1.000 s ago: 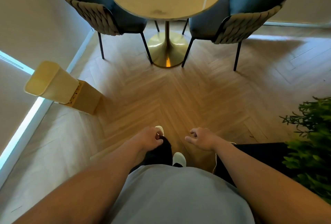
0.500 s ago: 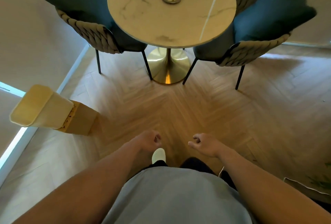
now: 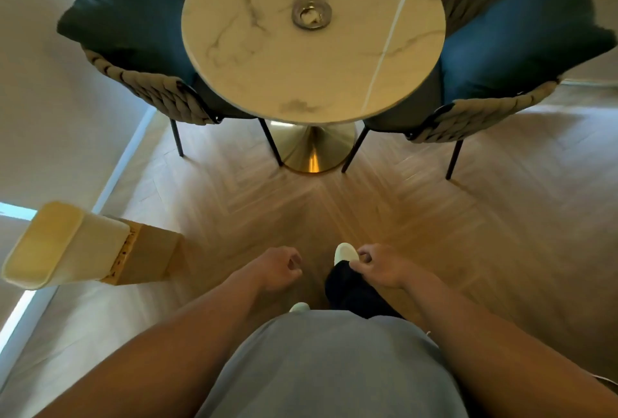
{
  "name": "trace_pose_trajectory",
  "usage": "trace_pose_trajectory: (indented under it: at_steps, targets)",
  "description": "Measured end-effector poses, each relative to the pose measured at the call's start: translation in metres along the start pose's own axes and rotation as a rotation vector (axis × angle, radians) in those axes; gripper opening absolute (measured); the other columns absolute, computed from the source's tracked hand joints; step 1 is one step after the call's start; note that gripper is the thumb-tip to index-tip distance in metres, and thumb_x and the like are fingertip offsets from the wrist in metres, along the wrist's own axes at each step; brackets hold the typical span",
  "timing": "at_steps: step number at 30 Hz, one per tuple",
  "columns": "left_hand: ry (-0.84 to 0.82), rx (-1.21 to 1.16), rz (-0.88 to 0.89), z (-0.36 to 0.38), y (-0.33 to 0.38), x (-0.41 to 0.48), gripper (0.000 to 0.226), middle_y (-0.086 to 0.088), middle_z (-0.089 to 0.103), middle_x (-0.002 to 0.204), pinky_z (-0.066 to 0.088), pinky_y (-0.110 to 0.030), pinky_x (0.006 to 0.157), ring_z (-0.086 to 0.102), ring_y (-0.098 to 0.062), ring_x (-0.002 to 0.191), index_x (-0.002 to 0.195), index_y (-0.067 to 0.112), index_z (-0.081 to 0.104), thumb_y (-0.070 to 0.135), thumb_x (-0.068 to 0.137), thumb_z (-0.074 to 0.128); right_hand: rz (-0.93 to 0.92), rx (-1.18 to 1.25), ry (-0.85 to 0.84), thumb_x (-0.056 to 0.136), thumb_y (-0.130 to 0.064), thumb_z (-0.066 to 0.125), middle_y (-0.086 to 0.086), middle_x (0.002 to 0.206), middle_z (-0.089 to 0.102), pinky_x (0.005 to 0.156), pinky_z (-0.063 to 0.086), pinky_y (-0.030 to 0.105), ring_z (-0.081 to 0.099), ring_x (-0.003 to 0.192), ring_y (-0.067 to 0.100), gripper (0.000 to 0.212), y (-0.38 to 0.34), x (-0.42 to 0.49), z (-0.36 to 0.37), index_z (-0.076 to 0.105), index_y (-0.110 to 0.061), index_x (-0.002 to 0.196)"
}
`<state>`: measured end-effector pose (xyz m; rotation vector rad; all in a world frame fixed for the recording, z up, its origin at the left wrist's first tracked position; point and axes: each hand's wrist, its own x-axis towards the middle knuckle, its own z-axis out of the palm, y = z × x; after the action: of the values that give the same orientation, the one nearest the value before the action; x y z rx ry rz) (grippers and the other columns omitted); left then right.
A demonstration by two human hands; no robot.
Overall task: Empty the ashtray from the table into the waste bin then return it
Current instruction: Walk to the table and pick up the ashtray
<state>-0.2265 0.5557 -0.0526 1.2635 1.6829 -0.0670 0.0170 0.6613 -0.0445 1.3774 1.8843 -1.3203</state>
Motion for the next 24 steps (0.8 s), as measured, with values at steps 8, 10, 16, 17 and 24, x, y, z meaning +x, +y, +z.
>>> trace_pose_trajectory:
  at_steps: [8, 10, 16, 17, 24]
  targets:
    - [0.024, -0.012, -0.044, -0.067, 0.041, 0.057, 0.035, -0.001, 0.062, 0.12, 0.049, -0.036, 0.097, 0.06, -0.015, 0.106, 0.126, 0.02, 0.057, 0.032, 0.093, 0.059, -0.037, -0.073, -0.02, 0.091, -0.053, 0.056, 0.01, 0.141, 0.056, 0.103, 0.048, 0.042, 0.055, 0.125, 0.026, 0.067, -0.005, 0.047, -0.082, 0.045, -0.013, 0.144]
    - [0.049, -0.029, -0.039, -0.079, 0.051, 0.068, 0.034, -0.001, 0.063, 0.119, 0.049, -0.034, 0.095, 0.06, -0.014, 0.104, 0.126, 0.02, 0.057, 0.031, 0.094, 0.059, -0.049, -0.074, -0.031, 0.092, -0.051, 0.056, 0.01, 0.142, 0.054, 0.105, 0.047, 0.044, 0.053, 0.127, 0.026, 0.066, -0.009, 0.056, -0.101, 0.043, -0.013, 0.145]
    - [0.106, -0.105, -0.052, -0.112, 0.067, 0.09, 0.031, -0.001, 0.063, 0.116, 0.049, -0.034, 0.094, 0.06, -0.015, 0.103, 0.124, 0.019, 0.058, 0.027, 0.094, 0.06, -0.082, -0.129, -0.021, 0.093, -0.049, 0.056, 0.011, 0.141, 0.055, 0.104, 0.047, 0.043, 0.055, 0.126, 0.026, 0.063, -0.022, 0.08, -0.145, 0.045, -0.014, 0.143]
    - [0.112, -0.115, -0.057, -0.118, 0.068, 0.094, 0.031, -0.002, 0.063, 0.116, 0.05, -0.034, 0.094, 0.06, -0.016, 0.103, 0.123, 0.018, 0.059, 0.025, 0.094, 0.06, -0.087, -0.135, -0.019, 0.093, -0.05, 0.056, 0.011, 0.141, 0.055, 0.103, 0.048, 0.042, 0.055, 0.125, 0.026, 0.062, -0.025, 0.084, -0.15, 0.045, -0.014, 0.143]
    - [0.074, -0.109, -0.044, -0.164, 0.055, 0.132, 0.03, -0.004, 0.064, 0.117, 0.048, -0.032, 0.09, 0.06, -0.017, 0.101, 0.121, 0.017, 0.06, 0.024, 0.092, 0.062, -0.063, -0.132, -0.006, 0.09, -0.056, 0.054, 0.009, 0.14, 0.056, 0.096, 0.047, 0.035, 0.056, 0.122, 0.022, 0.067, -0.053, 0.123, -0.182, 0.045, -0.015, 0.143]
